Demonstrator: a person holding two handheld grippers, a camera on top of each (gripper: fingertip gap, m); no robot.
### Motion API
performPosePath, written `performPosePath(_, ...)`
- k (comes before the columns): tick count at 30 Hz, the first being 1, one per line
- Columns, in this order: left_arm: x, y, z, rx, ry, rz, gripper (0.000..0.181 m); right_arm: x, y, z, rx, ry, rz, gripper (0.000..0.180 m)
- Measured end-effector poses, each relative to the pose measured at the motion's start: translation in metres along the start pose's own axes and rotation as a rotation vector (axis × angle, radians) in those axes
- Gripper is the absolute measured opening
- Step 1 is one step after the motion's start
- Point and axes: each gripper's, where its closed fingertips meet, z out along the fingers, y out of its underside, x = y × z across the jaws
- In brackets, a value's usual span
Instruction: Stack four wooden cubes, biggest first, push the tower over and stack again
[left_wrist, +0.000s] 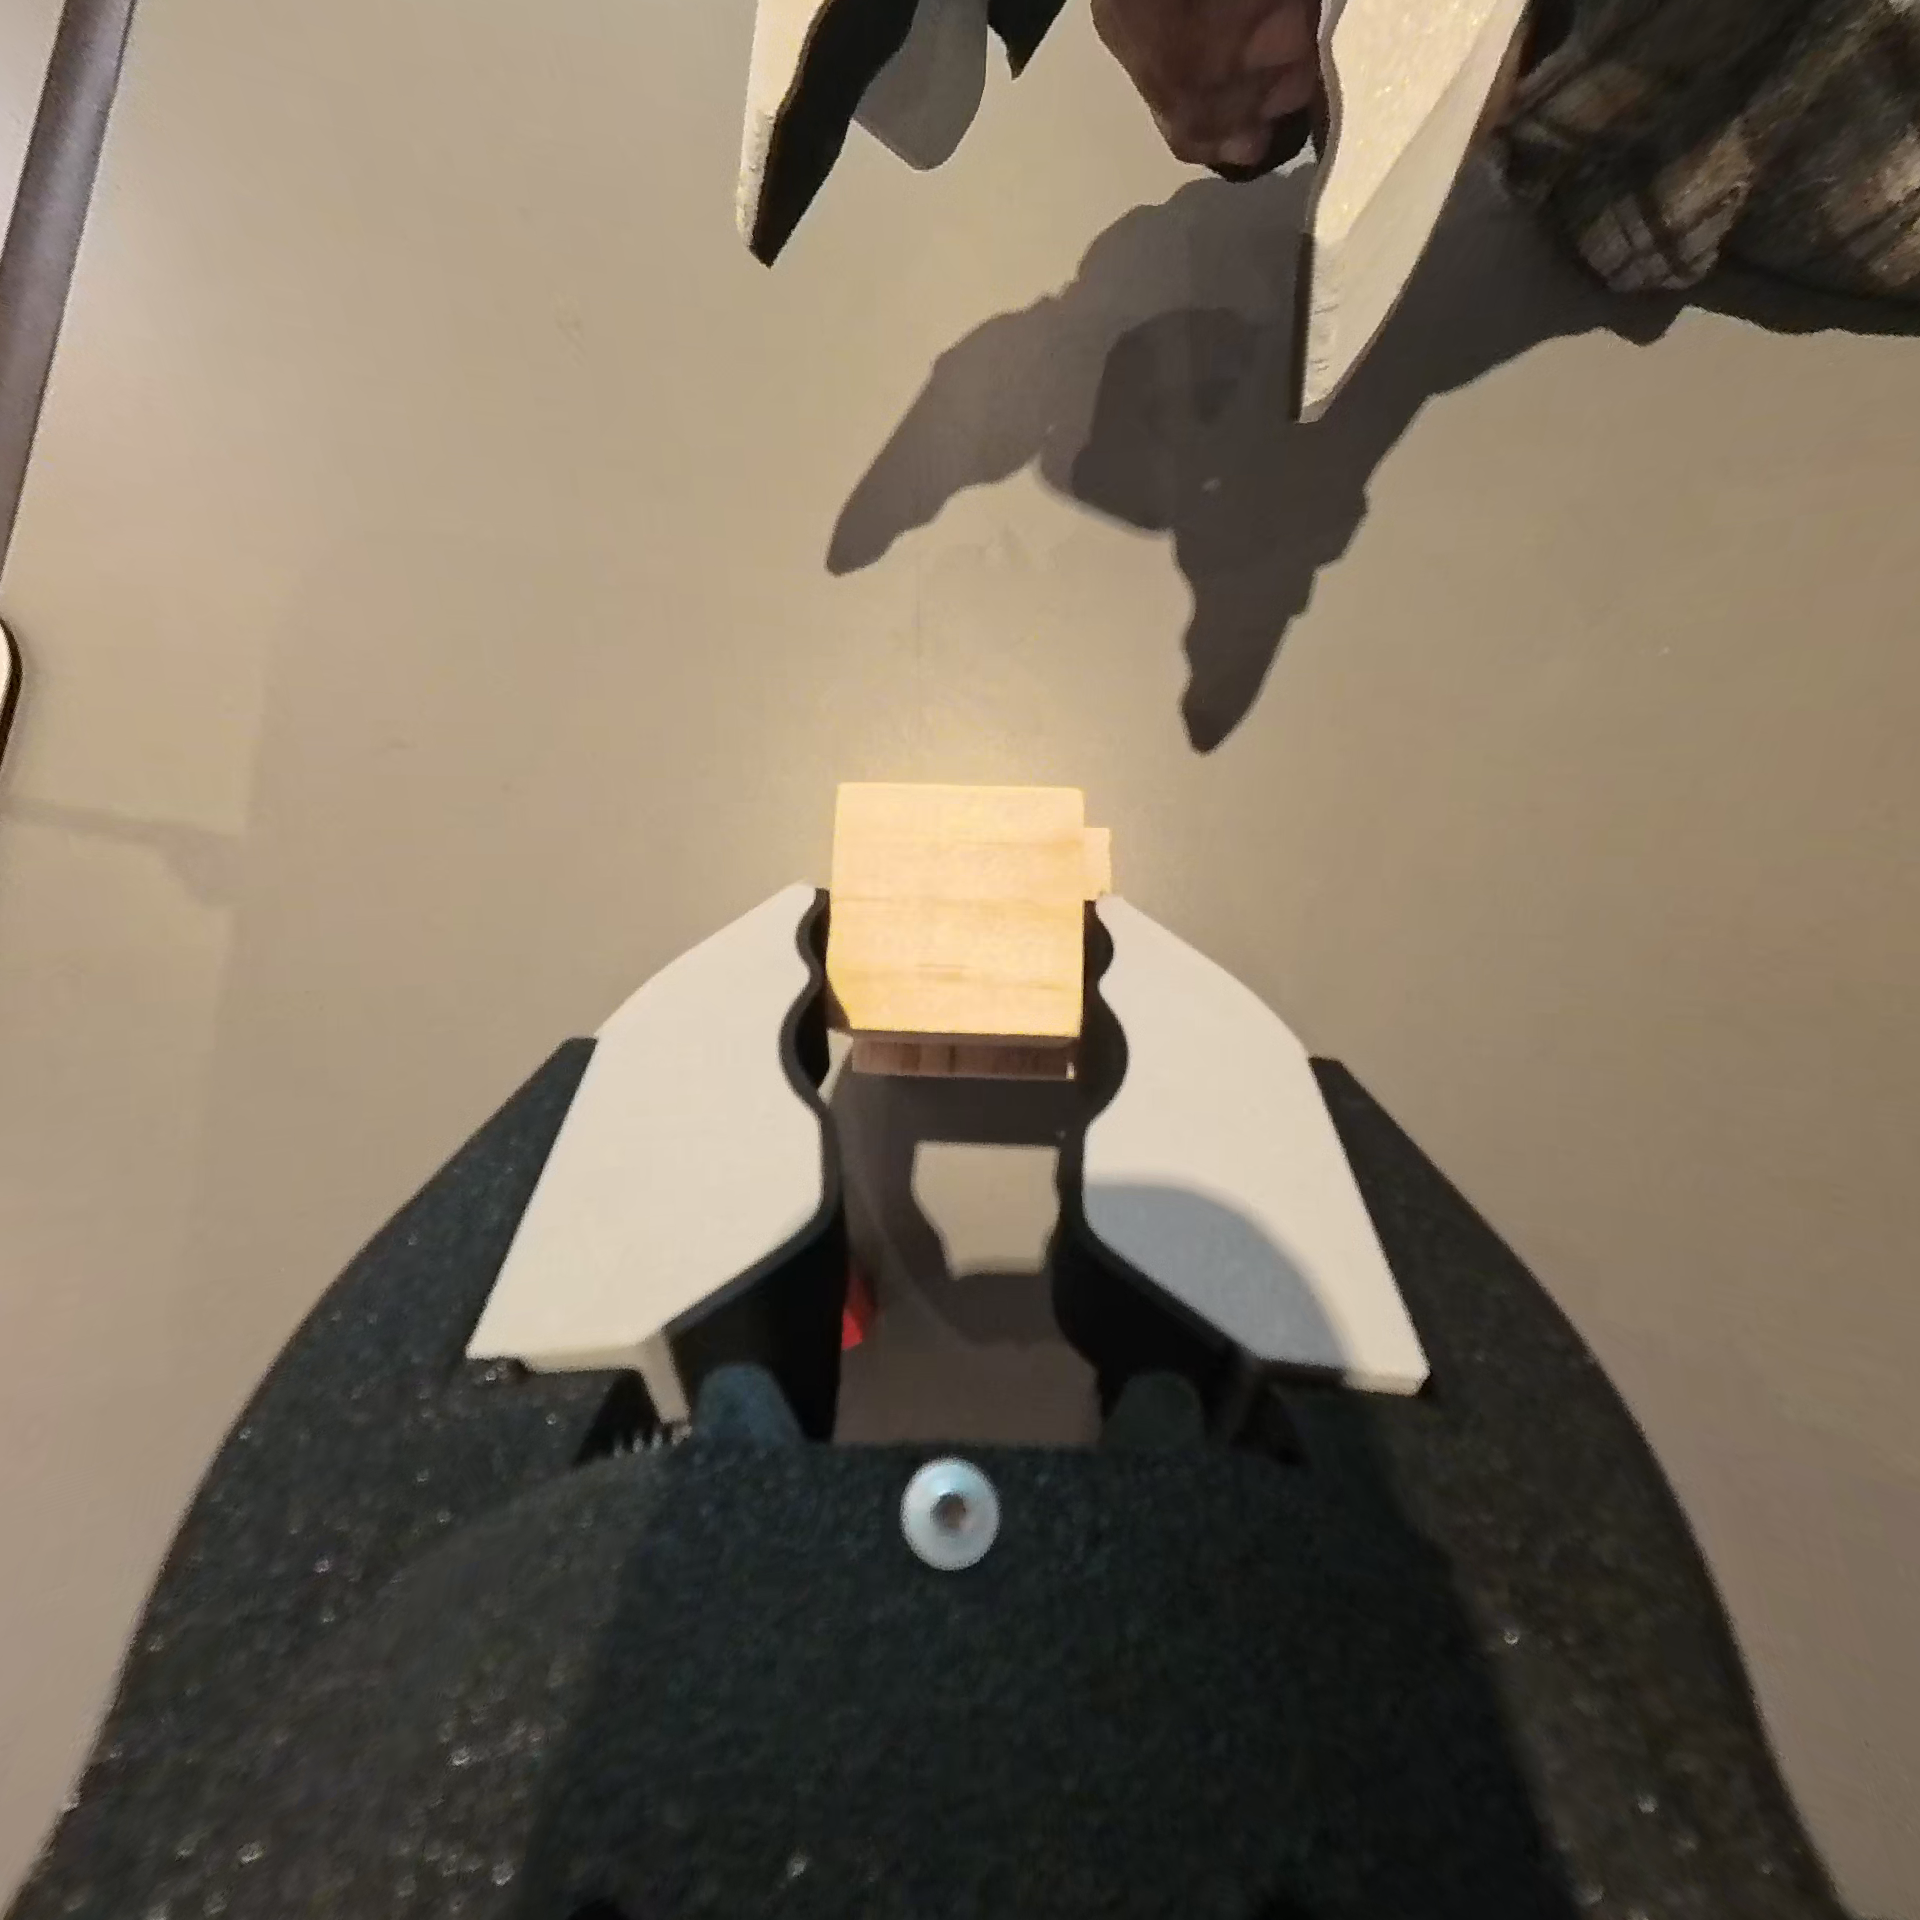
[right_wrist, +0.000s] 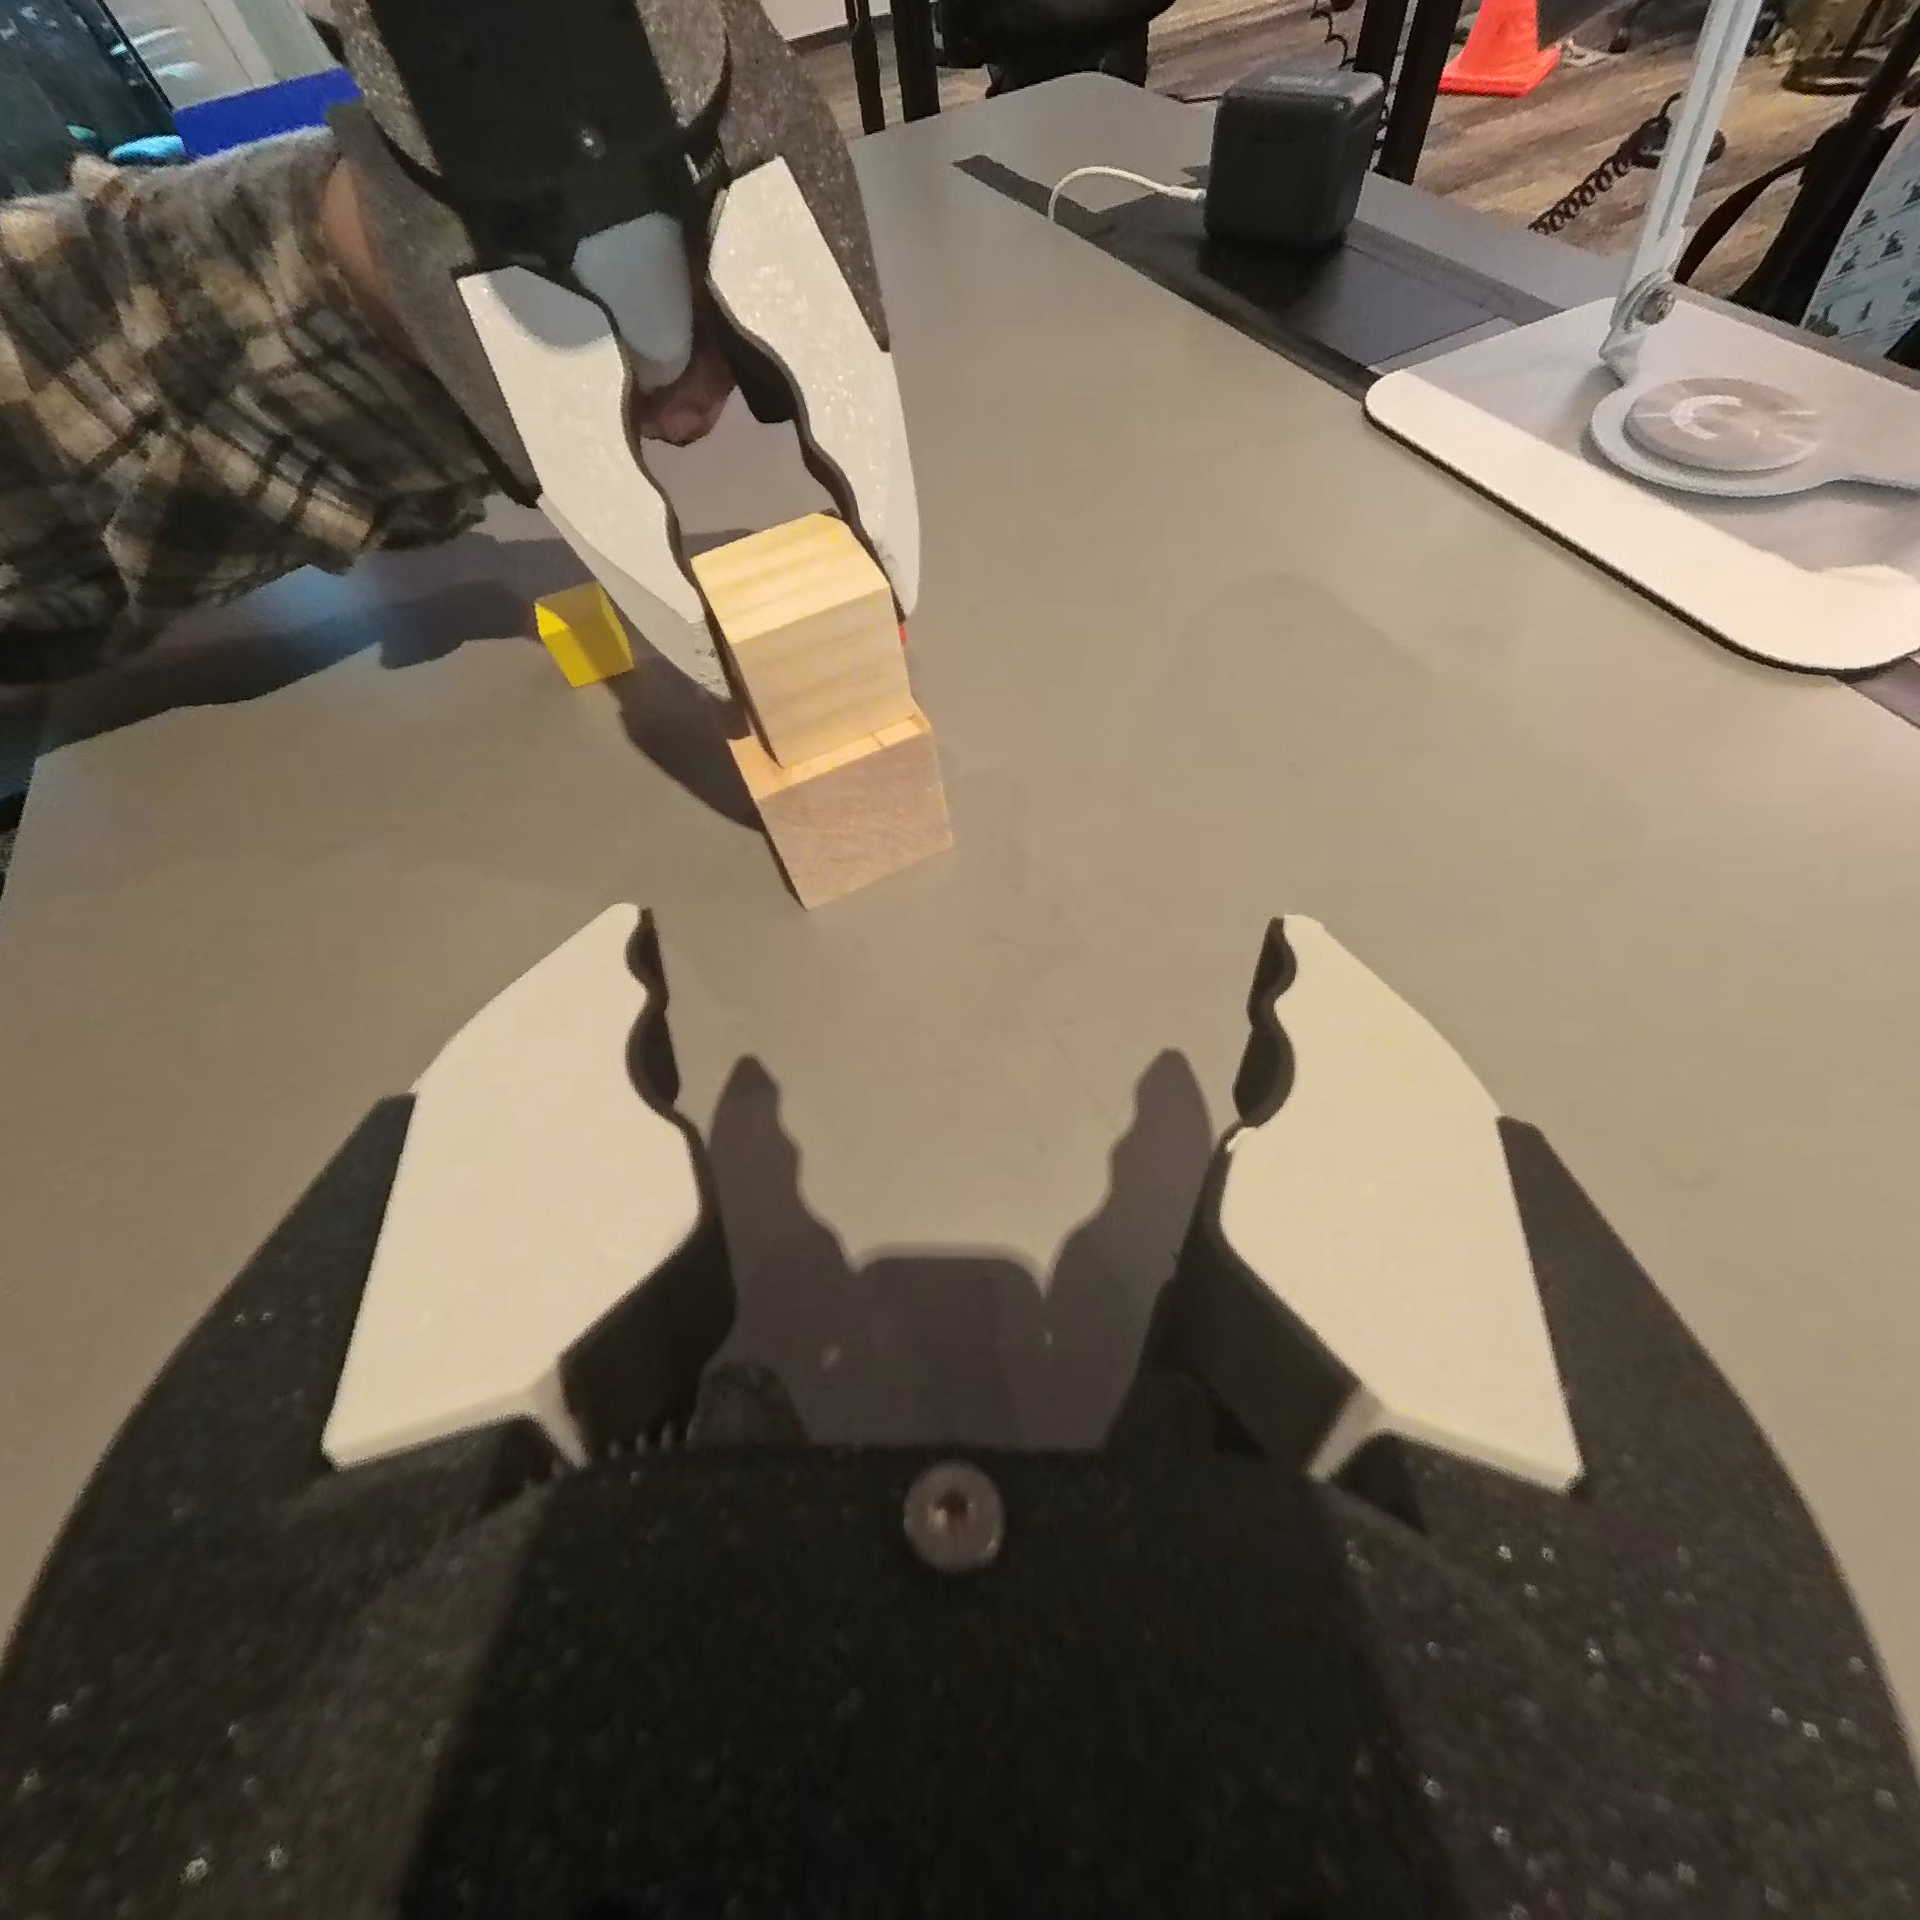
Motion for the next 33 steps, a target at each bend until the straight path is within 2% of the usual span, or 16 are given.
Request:
performPosePath(9, 0.001, -0.002, 0.001, 0.015, 0.015, -0.018, 0.045, 0.000, 0.000, 0.000, 0.000, 0.000, 0.001, 0.106)
performPosePath(12, -0.002, -0.005, -0.003, 0.034, -0.003, -0.035, 0.059, 0.000, -0.002, -0.001, 0.011, 0.003, 0.001, 0.109)
performPosePath(15, -0.013, -0.009, -0.023, 0.077, -0.074, -0.062, 0.074, 0.001, -0.004, -0.002, 0.024, 0.004, 0.004, 0.109)
performPosePath(18, -0.013, -0.008, -0.056, 0.156, -0.129, -0.085, 0.077, 0.001, -0.005, -0.003, 0.025, 0.009, 0.001, 0.109)
performPosePath(23, 0.010, 0.040, -0.086, 0.185, -0.174, -0.086, 0.069, -0.001, -0.006, -0.003, 0.025, 0.007, -0.012, 0.109)
performPosePath(28, 0.046, 0.090, -0.077, 0.218, -0.079, -0.099, 0.061, -0.005, -0.006, -0.002, 0.021, 0.000, -0.024, 0.109)
performPosePath(33, 0.060, 0.110, -0.067, 0.149, -0.025, -0.065, 0.057, -0.014, -0.010, 0.000, 0.023, -0.018, -0.052, 0.109)
